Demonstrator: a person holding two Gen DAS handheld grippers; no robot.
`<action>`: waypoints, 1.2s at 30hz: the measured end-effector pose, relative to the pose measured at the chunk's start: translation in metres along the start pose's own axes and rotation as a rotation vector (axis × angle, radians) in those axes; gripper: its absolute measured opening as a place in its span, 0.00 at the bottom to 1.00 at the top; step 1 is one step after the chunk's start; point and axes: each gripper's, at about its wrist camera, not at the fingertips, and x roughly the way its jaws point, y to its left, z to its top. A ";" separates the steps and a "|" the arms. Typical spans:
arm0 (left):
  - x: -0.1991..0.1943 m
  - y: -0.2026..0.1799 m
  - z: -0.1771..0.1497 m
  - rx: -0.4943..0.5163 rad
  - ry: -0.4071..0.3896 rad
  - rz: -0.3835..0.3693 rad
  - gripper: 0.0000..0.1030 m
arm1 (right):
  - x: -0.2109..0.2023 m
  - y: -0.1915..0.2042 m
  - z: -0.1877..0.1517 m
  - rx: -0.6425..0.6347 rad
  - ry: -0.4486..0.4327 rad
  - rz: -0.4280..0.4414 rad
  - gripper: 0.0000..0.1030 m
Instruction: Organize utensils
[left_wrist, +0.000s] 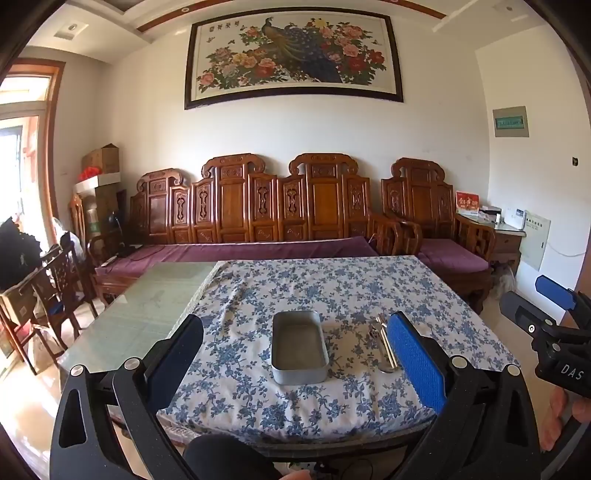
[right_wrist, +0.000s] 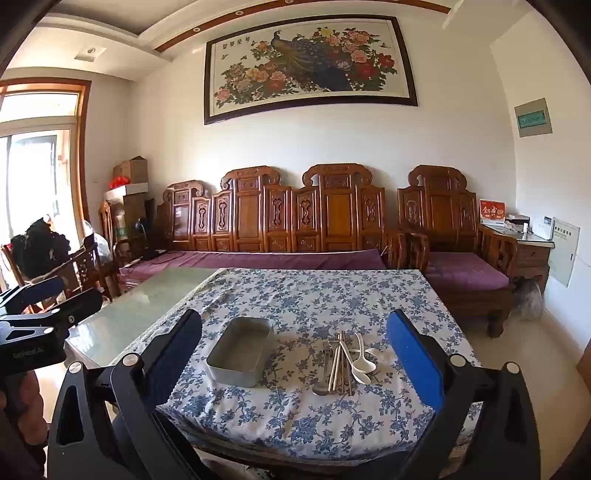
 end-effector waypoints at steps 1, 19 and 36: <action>0.000 0.000 0.000 -0.001 -0.004 0.000 0.94 | 0.000 0.000 0.000 0.000 0.003 0.001 0.98; 0.000 -0.001 0.003 -0.001 -0.016 0.004 0.94 | -0.001 0.000 0.001 0.003 -0.001 0.002 0.98; -0.005 -0.005 0.009 0.001 -0.019 0.002 0.94 | -0.007 0.011 0.008 0.001 -0.008 0.003 0.98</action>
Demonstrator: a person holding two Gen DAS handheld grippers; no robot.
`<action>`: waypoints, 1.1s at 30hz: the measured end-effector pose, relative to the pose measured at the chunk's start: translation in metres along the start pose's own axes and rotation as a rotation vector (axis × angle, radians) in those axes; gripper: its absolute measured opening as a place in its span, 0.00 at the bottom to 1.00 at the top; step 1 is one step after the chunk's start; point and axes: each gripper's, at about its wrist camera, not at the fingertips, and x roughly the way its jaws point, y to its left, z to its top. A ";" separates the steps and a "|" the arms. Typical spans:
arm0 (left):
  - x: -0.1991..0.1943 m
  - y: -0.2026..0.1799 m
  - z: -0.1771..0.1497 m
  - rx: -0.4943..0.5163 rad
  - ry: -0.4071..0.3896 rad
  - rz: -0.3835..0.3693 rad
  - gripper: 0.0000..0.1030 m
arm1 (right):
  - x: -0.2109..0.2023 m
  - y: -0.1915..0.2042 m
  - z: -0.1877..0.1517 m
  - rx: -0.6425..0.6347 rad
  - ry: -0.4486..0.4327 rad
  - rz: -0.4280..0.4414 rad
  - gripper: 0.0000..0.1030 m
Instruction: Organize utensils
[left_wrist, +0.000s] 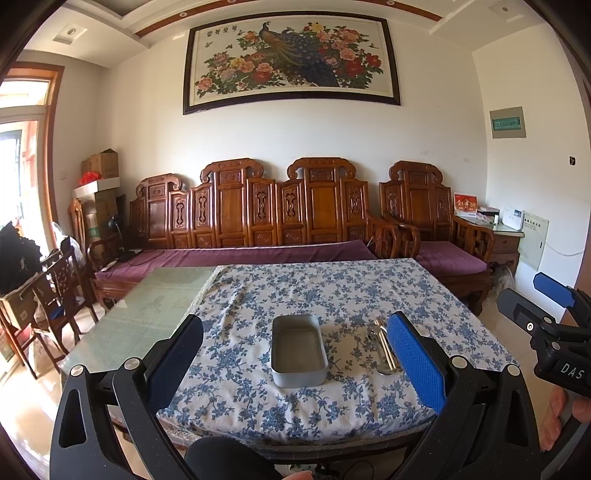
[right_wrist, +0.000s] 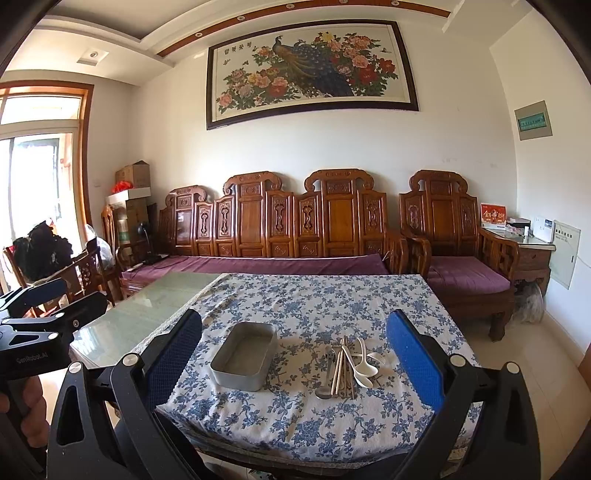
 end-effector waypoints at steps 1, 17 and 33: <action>-0.001 0.000 0.001 0.001 0.000 0.000 0.94 | 0.000 0.001 0.000 0.000 0.000 0.000 0.98; -0.008 -0.002 0.017 0.001 -0.008 -0.004 0.94 | -0.008 -0.001 0.005 0.000 -0.005 0.002 0.98; -0.011 0.001 0.020 0.003 -0.008 -0.006 0.94 | -0.005 -0.008 0.005 0.003 -0.009 -0.001 0.98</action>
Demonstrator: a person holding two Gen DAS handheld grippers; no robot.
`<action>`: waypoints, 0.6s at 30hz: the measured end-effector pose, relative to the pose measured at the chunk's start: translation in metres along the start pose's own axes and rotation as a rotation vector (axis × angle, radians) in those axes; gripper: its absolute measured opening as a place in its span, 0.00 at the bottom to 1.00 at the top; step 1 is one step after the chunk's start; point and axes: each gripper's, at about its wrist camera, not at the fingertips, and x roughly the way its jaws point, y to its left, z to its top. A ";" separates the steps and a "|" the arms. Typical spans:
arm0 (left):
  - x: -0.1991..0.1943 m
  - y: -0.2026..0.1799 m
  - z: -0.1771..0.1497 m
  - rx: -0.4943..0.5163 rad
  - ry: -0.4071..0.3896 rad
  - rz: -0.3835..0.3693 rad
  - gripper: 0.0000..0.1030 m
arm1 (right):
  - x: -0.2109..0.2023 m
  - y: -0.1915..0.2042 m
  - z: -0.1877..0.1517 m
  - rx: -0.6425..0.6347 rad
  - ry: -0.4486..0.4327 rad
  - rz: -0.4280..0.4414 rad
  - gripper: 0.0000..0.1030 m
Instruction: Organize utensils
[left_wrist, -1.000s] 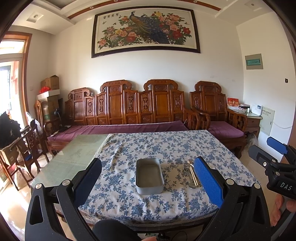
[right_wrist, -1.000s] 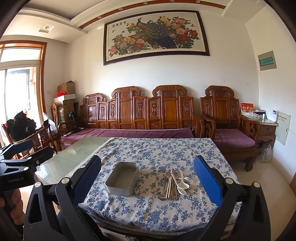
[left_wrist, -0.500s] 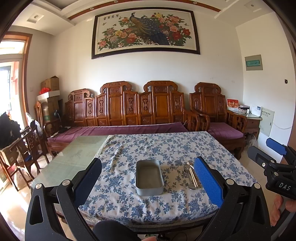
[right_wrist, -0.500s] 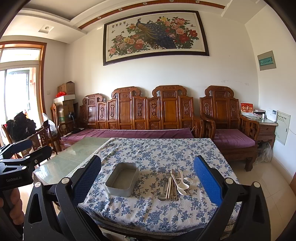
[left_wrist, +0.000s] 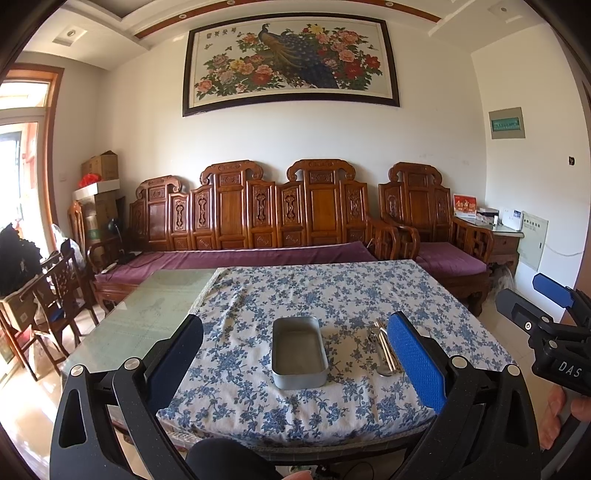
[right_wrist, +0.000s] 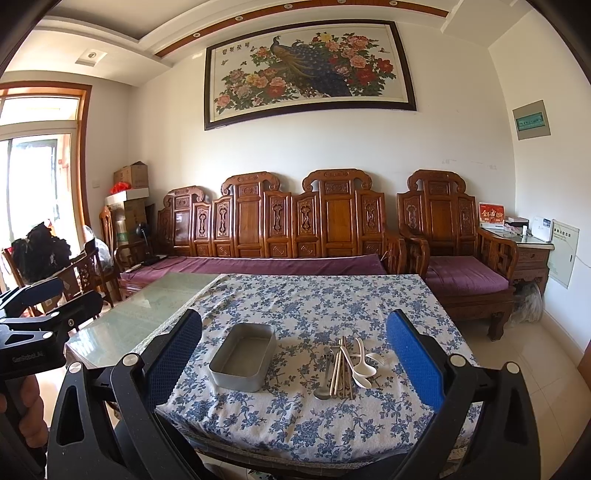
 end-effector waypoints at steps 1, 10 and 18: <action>0.000 0.000 -0.001 -0.001 0.000 0.000 0.94 | 0.001 -0.001 0.000 0.002 0.000 0.000 0.98; 0.001 0.002 -0.007 -0.002 -0.006 -0.005 0.94 | 0.001 -0.001 0.000 0.001 0.000 -0.001 0.98; -0.003 0.001 -0.010 0.005 -0.017 -0.012 0.94 | 0.000 -0.004 0.001 0.001 -0.003 -0.002 0.98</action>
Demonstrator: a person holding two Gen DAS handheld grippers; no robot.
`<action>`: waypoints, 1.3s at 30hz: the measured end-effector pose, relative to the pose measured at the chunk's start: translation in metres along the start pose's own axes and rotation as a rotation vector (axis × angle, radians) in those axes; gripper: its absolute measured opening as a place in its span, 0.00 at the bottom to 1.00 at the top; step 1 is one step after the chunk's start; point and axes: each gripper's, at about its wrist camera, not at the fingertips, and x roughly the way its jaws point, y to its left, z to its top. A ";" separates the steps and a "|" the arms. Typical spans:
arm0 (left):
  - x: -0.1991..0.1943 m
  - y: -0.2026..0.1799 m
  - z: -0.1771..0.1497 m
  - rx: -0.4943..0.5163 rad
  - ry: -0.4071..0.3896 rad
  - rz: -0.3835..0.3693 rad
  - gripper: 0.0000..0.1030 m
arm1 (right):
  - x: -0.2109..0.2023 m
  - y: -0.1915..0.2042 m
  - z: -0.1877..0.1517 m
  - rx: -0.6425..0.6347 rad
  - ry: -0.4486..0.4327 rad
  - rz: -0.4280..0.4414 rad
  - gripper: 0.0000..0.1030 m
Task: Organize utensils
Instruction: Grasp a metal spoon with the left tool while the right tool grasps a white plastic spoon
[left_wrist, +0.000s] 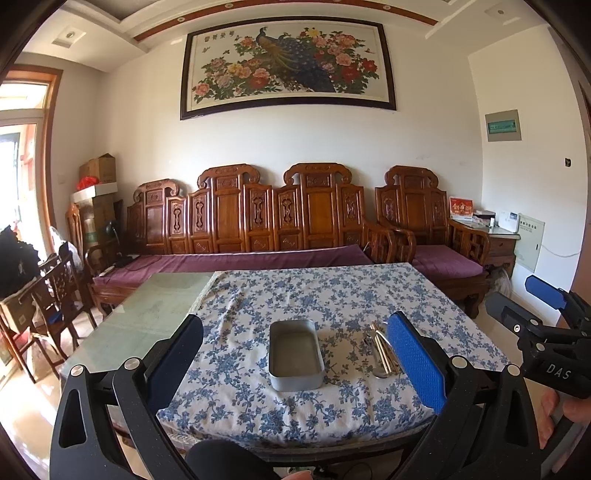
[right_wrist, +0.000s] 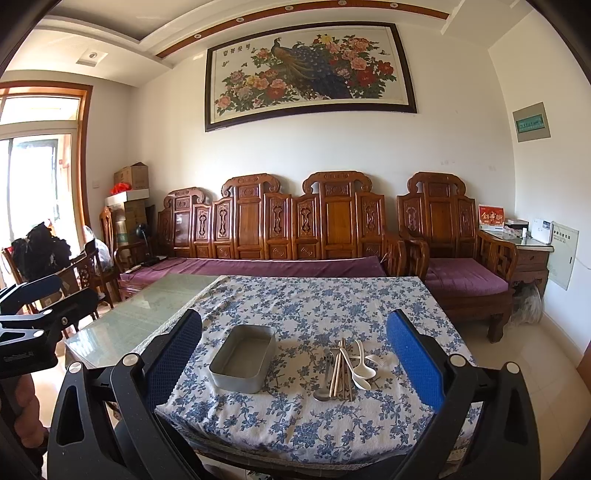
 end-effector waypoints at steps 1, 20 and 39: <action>0.000 0.000 0.000 0.001 -0.001 0.000 0.94 | 0.000 0.000 -0.001 0.000 0.001 0.001 0.98; 0.104 -0.003 -0.046 0.020 0.233 -0.024 0.94 | 0.068 -0.031 -0.034 -0.004 0.091 0.007 0.94; 0.266 -0.056 -0.081 0.122 0.483 -0.186 0.94 | 0.263 -0.120 -0.089 -0.090 0.429 -0.030 0.52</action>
